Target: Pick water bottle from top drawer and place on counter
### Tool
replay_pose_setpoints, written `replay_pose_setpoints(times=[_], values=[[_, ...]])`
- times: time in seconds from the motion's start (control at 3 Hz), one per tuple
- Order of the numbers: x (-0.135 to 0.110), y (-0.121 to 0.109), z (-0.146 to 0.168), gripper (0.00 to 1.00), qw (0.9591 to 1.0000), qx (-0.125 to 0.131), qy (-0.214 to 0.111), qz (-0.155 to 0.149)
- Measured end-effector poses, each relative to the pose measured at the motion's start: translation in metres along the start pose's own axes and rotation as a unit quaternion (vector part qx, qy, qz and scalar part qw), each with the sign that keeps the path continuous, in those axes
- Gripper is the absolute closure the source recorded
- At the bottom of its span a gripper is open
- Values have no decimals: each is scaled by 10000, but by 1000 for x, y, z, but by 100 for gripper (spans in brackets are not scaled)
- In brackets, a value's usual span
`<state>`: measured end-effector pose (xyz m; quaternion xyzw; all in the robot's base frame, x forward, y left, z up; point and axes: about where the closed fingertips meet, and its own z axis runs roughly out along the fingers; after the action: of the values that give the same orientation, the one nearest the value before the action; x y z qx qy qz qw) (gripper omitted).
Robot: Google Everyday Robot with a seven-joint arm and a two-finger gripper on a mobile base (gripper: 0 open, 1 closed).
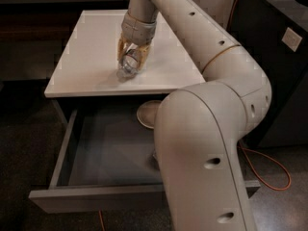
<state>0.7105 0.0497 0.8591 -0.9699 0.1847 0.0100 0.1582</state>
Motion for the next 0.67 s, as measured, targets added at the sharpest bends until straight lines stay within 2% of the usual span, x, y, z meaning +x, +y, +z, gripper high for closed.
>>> replay_pose_setpoints(times=[0.33, 0.67], values=[[8, -11, 5, 4, 9998, 176, 116, -3], [11, -16, 8, 0, 9996, 251, 159, -5]])
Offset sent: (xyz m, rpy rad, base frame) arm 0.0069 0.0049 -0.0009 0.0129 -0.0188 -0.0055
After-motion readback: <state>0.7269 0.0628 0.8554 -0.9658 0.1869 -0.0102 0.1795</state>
